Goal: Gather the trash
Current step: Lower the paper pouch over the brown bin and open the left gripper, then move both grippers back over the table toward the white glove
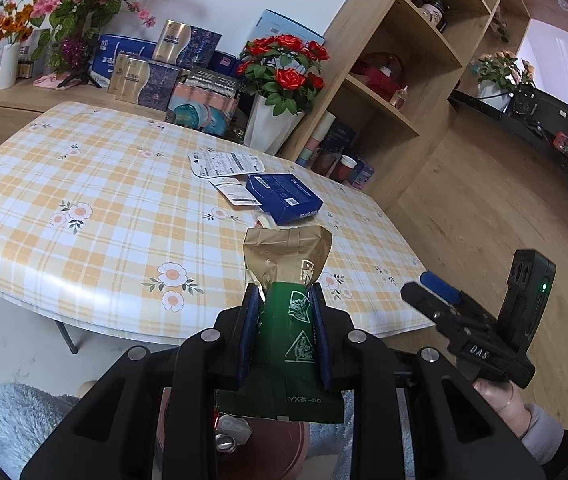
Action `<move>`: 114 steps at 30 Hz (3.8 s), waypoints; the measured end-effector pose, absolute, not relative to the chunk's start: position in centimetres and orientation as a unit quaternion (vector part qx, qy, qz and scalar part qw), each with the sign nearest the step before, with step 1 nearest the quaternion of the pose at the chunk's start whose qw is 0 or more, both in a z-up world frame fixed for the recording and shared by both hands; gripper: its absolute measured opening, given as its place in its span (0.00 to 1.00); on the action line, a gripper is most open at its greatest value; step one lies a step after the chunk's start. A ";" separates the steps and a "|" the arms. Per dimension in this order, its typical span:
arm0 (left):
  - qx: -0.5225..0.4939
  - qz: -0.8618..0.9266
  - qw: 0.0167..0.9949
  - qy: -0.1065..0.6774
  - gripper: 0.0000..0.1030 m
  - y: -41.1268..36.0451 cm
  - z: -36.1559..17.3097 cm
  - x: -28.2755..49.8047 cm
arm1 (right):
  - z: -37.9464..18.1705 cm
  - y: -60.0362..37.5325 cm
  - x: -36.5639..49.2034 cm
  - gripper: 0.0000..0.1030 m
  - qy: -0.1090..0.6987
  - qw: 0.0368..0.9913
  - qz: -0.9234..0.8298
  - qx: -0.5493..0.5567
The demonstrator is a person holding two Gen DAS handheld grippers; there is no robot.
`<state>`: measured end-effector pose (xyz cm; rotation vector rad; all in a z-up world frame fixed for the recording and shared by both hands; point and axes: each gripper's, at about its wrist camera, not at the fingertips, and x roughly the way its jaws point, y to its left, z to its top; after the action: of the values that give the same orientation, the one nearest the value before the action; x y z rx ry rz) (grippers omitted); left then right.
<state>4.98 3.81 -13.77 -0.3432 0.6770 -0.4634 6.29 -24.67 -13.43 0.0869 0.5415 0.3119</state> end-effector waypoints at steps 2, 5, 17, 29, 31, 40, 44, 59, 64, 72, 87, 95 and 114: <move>-0.161 -0.228 0.903 0.327 0.24 3.4 -13.7 4.8 | -13.1 -24.9 6.2 0.94 0.259 0.953 0.149 0.043; -0.157 -0.234 0.902 0.328 0.24 2.9 -13.7 4.7 | -12.6 -25.3 6.1 0.94 0.251 0.956 0.146 0.044; -0.130 -0.261 0.894 0.340 0.26 0.6 -14.1 4.4 | -12.9 -26.3 5.9 0.94 0.251 0.957 0.134 0.055; -0.115 -0.279 0.885 0.354 0.35 -0.6 -14.7 4.2 | -13.1 -26.8 6.1 0.94 0.255 0.957 0.126 0.060; -0.114 -0.283 0.883 0.356 0.37 -0.8 -14.8 4.2 | -13.1 -26.8 6.1 0.94 0.255 0.957 0.127 0.059; -0.108 -0.281 0.883 0.359 0.44 -1.1 -14.9 4.0 | -13.2 -27.0 6.2 0.94 0.256 0.957 0.126 0.058; -0.108 -0.275 0.887 0.355 0.45 -0.8 -14.8 4.1 | -13.1 -26.9 6.2 0.94 0.256 0.957 0.126 0.057; -0.095 -0.160 0.922 0.339 0.92 1.9 -14.0 6.0 | -13.2 -27.5 6.9 0.94 0.264 0.956 0.115 0.050; -0.094 -0.141 0.924 0.342 0.93 2.7 -14.3 6.8 | -13.6 -27.6 7.3 0.94 0.271 0.955 0.111 0.049; -0.090 -0.128 0.925 0.346 0.93 3.3 -15.3 8.1 | -15.3 -27.6 8.8 0.94 0.300 0.947 0.104 0.044; -0.104 -0.112 0.919 0.363 0.93 3.9 -17.8 13.9 | -18.5 -28.4 17.7 0.93 0.354 0.927 0.122 -0.024; -0.089 -0.164 0.904 0.385 0.93 -2.1 -19.7 20.3 | -19.2 -30.8 23.5 0.92 0.361 0.927 0.096 -0.004; -0.063 -0.159 0.867 0.469 0.53 -13.6 -26.1 29.4 | -22.1 -36.6 24.5 0.94 0.376 0.923 0.033 0.076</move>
<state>29.35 -13.55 -26.11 -0.1320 0.9812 -0.3332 24.53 -36.65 -22.13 0.1564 0.7719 0.0668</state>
